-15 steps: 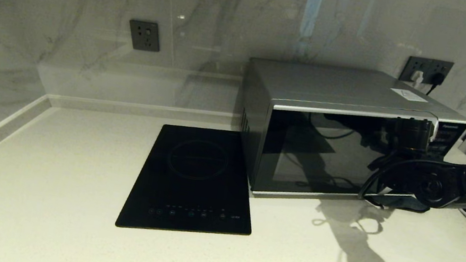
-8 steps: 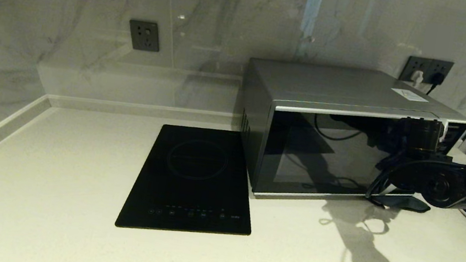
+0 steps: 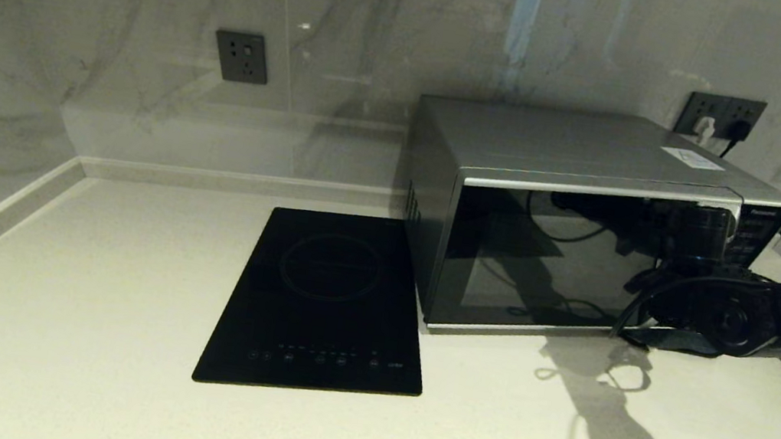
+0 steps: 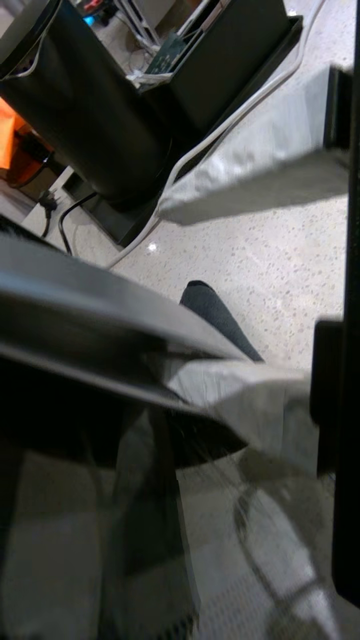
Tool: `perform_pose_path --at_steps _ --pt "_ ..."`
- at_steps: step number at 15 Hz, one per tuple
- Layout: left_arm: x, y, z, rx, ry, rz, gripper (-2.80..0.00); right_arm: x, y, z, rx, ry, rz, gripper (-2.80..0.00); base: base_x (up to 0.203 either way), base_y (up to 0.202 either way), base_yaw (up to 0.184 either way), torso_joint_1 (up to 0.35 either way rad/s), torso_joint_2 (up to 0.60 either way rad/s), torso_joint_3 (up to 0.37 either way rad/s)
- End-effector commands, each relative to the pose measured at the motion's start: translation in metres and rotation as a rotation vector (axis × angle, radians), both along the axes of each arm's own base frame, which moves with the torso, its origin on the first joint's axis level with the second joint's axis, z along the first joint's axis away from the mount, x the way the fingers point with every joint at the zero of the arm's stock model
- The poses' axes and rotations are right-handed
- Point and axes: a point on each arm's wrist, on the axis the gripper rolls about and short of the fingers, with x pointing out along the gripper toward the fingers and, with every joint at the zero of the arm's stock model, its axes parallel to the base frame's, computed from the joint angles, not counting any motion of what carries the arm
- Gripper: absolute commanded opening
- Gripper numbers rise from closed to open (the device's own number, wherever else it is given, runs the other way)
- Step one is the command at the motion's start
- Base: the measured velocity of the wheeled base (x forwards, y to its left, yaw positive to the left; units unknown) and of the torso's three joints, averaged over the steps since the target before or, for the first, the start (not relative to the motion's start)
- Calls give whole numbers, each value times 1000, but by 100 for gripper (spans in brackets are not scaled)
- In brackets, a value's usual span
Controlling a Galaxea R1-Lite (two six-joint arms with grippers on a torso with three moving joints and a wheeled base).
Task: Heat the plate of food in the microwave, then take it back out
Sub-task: Open the microwave oven
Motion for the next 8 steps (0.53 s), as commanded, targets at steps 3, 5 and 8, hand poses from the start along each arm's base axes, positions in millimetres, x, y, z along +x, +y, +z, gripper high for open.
perform_pose_path --at_steps 3,5,8 --pt "0 0 0 0 1 1 -280 -3 20 -2 -3 11 44 -280 0 0 0 0 0 0" --pt "0 0 0 0 1 1 -280 -5 32 -3 7 4 71 -280 0 0 0 0 0 0" --pt "0 0 0 0 1 1 -280 -7 42 -5 7 5 92 -280 0 0 0 0 0 0"
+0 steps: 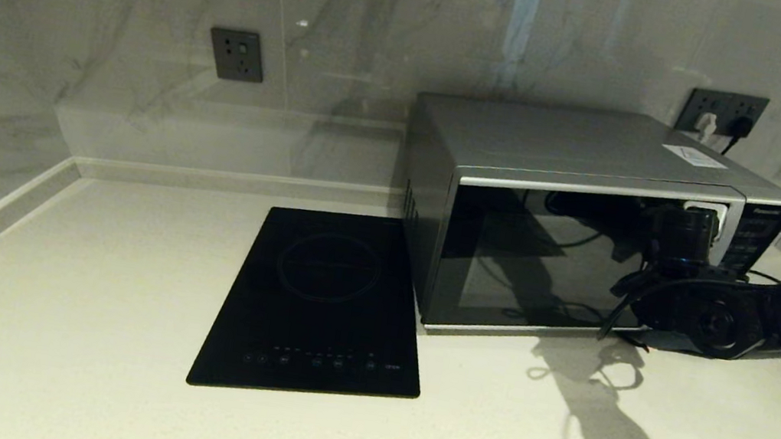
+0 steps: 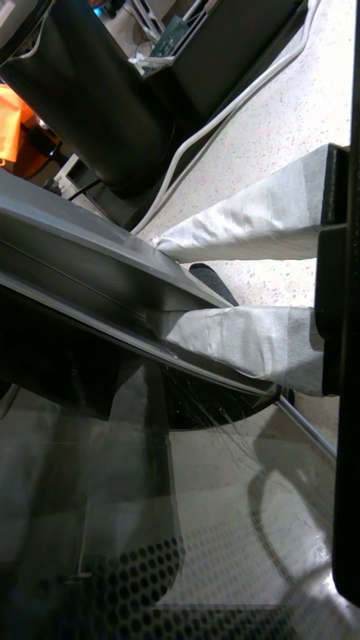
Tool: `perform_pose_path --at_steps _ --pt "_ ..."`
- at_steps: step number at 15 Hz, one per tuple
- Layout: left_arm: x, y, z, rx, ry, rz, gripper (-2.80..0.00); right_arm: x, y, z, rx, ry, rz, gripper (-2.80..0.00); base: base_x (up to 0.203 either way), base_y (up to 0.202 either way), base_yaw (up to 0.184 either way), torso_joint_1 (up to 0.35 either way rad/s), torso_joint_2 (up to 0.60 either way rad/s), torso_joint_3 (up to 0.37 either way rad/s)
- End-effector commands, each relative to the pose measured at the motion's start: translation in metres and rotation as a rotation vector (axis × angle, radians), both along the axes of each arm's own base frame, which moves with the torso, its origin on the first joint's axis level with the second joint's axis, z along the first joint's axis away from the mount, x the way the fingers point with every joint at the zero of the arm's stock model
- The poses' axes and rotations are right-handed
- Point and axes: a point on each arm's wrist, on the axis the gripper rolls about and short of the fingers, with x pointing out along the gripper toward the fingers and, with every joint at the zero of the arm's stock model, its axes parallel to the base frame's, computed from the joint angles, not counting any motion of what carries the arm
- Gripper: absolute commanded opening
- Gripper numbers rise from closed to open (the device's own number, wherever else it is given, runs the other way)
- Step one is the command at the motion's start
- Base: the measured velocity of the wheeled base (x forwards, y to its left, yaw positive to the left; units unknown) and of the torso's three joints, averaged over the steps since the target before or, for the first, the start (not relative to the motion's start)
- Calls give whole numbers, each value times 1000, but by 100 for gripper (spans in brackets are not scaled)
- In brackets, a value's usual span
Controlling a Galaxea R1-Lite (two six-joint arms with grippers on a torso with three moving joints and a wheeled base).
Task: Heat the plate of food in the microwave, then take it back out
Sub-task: Open the microwave oven
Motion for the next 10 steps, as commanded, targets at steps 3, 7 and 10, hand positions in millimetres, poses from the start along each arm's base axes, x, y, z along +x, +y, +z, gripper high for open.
perform_pose_path --at_steps 3,7,10 --pt "0 0 0 -1 1 1 -280 -4 7 -2 -2 -10 15 -280 0 0 0 0 0 0" --pt "0 0 0 -1 1 1 -280 -10 7 -6 -2 -8 16 -280 0 0 0 0 0 0" --pt "0 0 0 -1 1 1 -280 -13 8 -9 -1 -25 18 -280 0 0 0 0 0 0"
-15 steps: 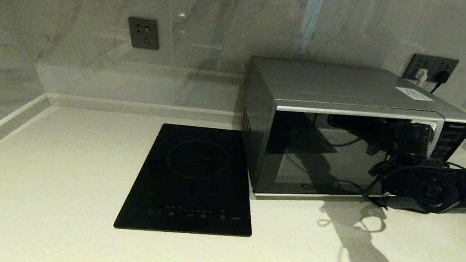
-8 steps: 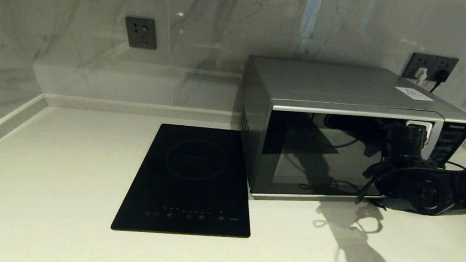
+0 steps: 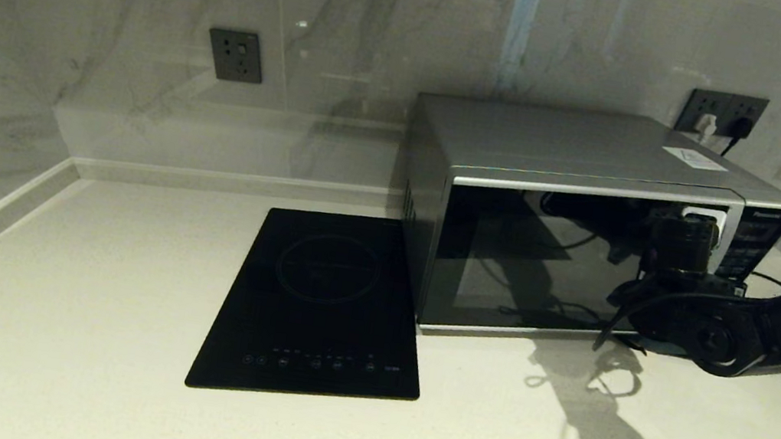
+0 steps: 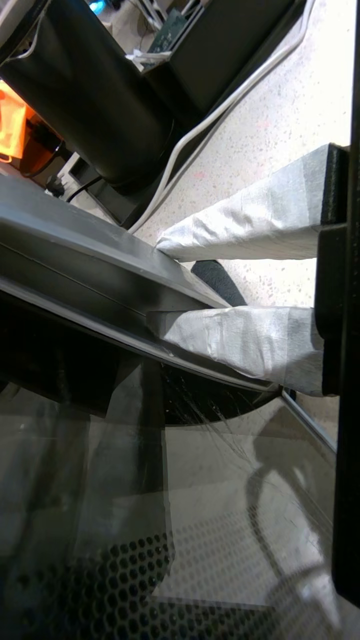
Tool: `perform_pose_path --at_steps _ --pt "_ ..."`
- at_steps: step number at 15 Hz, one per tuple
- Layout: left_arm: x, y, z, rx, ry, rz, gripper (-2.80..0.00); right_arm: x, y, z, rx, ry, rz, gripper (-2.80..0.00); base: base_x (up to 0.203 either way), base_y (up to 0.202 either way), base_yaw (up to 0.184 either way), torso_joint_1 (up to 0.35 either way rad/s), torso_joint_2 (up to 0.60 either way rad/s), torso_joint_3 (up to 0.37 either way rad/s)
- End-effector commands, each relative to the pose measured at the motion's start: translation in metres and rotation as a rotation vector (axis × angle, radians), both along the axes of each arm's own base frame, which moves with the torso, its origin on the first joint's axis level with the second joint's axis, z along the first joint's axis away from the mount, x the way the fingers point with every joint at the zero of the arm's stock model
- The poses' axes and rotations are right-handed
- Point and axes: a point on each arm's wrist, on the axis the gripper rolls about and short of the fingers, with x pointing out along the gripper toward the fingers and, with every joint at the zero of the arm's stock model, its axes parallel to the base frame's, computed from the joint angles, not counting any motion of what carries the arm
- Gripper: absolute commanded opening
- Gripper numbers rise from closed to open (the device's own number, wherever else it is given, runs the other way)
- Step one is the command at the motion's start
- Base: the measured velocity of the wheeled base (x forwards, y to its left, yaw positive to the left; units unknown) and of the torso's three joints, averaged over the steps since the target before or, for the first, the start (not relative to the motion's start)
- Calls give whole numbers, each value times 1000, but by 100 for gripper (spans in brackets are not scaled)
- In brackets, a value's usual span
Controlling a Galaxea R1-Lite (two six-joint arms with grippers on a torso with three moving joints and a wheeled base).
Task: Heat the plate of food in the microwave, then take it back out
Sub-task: Open the microwave oven
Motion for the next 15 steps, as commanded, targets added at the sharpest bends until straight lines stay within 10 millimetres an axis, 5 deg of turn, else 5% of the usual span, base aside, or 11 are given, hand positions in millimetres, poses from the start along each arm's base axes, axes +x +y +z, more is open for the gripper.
perform_pose_path --at_steps 1,15 --pt "0 0 0 -1 1 1 -280 -3 0 -2 -1 -7 -5 -280 0 0 0 0 0 0" --pt "0 0 0 -1 1 1 -280 -11 1 -6 -16 -29 -48 -280 0 0 0 0 0 0"
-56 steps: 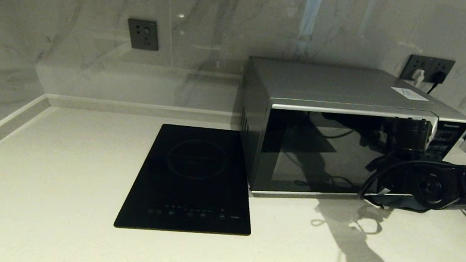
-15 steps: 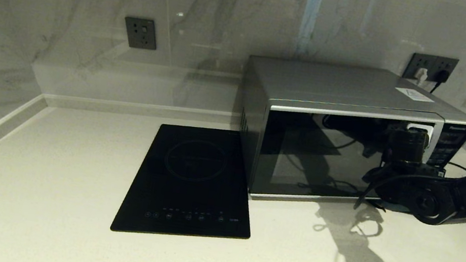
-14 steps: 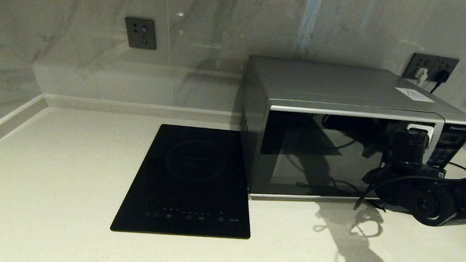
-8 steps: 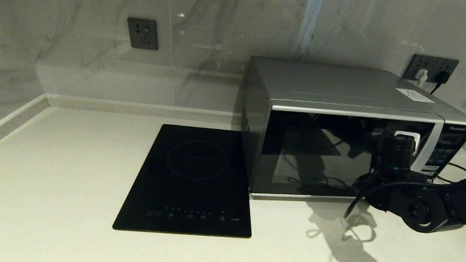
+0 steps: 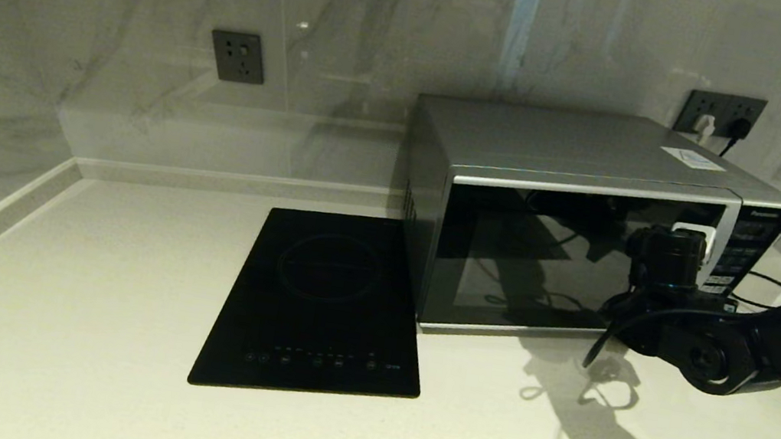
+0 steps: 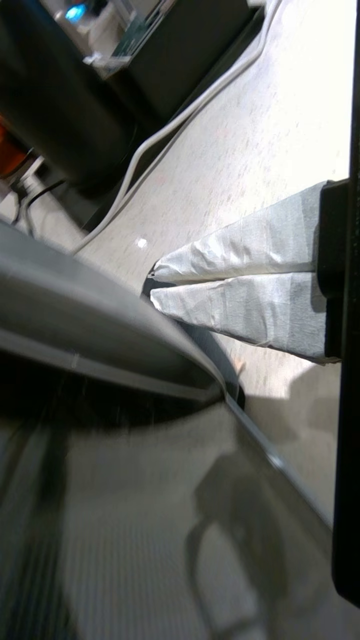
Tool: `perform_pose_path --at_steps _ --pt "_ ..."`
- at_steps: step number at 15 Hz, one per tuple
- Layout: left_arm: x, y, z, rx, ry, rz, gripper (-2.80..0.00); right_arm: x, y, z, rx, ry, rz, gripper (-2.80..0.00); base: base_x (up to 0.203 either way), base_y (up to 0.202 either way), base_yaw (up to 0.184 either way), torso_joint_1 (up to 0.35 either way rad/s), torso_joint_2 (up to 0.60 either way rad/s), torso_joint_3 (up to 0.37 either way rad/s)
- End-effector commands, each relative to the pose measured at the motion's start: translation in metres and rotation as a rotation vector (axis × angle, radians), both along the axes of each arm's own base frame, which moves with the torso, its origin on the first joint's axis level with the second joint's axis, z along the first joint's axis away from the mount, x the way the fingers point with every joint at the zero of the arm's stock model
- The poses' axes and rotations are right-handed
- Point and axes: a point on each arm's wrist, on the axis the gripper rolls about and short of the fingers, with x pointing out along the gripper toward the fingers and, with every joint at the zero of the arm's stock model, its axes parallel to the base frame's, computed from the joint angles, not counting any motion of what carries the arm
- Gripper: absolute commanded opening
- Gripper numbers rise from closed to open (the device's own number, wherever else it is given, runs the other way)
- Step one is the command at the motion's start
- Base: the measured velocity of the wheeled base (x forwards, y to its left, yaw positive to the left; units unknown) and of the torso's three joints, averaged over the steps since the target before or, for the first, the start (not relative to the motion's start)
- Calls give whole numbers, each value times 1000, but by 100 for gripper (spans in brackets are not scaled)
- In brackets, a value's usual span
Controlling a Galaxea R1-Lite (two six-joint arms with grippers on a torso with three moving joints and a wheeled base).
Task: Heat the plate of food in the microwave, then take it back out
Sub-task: Open the microwave oven
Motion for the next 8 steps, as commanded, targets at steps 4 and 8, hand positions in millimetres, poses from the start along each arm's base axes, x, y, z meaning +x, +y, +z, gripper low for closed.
perform_pose_path --at_steps 4,8 --pt "0 0 0 -1 1 0 -280 -11 -3 -10 -14 -2 -40 -280 0 0 0 0 0 0" --pt "0 0 0 -1 1 0 -280 -15 0 -5 -15 -8 -24 -280 0 0 0 0 0 0"
